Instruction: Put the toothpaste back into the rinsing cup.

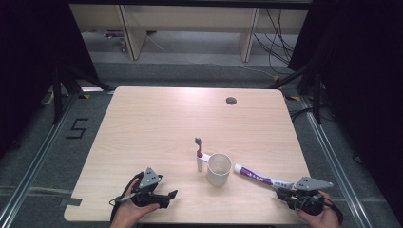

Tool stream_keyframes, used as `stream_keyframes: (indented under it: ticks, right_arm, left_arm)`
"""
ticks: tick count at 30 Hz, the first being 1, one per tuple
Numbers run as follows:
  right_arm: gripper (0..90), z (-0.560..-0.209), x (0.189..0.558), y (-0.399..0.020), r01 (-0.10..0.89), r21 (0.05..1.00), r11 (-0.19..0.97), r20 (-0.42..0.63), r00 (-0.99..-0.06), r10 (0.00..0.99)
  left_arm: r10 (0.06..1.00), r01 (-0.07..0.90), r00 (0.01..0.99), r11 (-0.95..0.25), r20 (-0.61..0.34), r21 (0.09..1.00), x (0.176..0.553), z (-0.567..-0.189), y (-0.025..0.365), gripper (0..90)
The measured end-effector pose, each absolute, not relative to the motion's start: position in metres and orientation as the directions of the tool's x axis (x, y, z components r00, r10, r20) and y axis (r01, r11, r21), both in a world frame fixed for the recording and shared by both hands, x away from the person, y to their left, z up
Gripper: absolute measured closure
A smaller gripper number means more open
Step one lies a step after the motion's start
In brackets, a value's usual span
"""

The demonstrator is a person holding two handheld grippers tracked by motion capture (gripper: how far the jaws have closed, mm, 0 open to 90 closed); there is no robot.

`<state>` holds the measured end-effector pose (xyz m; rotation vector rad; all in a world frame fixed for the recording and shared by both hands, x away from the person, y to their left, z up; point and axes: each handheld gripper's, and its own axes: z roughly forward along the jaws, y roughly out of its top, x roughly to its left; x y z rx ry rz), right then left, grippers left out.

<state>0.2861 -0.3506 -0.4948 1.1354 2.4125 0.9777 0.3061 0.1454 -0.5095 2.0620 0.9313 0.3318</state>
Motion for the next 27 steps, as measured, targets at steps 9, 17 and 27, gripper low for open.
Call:
stream_keyframes:
  ticks: [9, 17, 27]
  right_arm:
    - [77.5, -0.496, 0.289, -0.351, 0.595, 0.668, 0.446, 0.032, -0.623, 0.782]
    - [78.1, -0.496, 0.291, -0.355, 0.625, 0.651, 0.43, 0.038, -0.593, 0.804]
    - [78.7, -0.494, 0.306, -0.359, 0.644, 0.656, 0.394, 0.022, -0.537, 0.843]
  left_arm:
    - [0.716, 0.501, 0.693, -0.397, -0.082, 0.769, 0.305, -0.511, 0.142, 19.5]
    - [0.724, 0.503, 0.683, -0.372, -0.095, 0.78, 0.305, -0.511, 0.142, 19.4]
    - [0.718, 0.501, 0.69, -0.381, -0.093, 0.777, 0.306, -0.511, 0.142, 19.5]
